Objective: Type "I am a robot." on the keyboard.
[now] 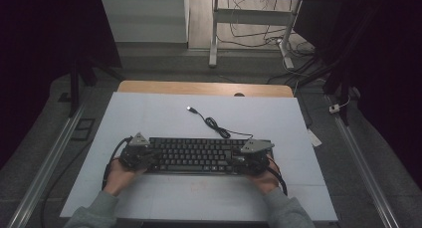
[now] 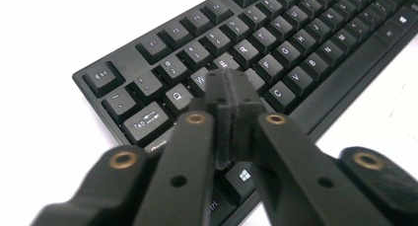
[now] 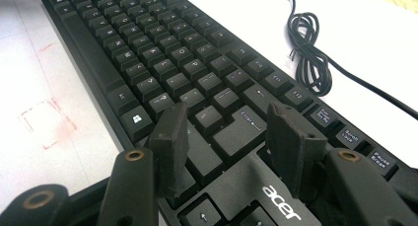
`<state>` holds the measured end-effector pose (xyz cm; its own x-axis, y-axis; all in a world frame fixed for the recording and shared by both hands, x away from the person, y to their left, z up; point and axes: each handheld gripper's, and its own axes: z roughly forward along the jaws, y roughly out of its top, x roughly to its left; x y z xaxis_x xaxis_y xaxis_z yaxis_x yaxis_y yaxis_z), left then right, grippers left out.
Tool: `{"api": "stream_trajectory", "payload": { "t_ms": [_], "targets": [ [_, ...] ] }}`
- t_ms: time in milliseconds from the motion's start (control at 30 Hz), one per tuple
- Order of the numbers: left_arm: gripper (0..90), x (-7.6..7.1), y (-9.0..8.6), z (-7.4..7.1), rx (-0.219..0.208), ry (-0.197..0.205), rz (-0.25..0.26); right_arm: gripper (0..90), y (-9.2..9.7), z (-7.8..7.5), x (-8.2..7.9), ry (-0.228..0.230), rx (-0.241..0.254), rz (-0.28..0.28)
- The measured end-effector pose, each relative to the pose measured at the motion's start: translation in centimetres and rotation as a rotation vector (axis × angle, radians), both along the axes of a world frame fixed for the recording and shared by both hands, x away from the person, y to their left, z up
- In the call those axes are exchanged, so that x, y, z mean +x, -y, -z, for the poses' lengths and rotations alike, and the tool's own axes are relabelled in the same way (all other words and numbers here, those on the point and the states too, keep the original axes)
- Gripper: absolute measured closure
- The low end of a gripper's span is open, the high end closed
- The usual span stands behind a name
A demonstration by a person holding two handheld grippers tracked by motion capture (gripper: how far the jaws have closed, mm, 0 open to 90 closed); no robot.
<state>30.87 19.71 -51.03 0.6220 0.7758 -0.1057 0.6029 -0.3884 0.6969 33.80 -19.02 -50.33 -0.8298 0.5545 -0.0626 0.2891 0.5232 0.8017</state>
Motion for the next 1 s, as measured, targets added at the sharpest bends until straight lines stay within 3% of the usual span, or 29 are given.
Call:
{"api": "stream_trajectory", "payload": {
  "t_ms": [267,1000],
  "targets": [
    [88.8,0.2,0.3,0.3,0.025,-0.008,0.004,51.1,0.0,0.1,0.0,-0.001,-0.004,0.000],
    [88.7,0.8,0.5,1.1,0.042,-0.009,-0.027,51.1,-0.1,0.2,0.0,0.002,-0.013,-0.004]
  ]
}}
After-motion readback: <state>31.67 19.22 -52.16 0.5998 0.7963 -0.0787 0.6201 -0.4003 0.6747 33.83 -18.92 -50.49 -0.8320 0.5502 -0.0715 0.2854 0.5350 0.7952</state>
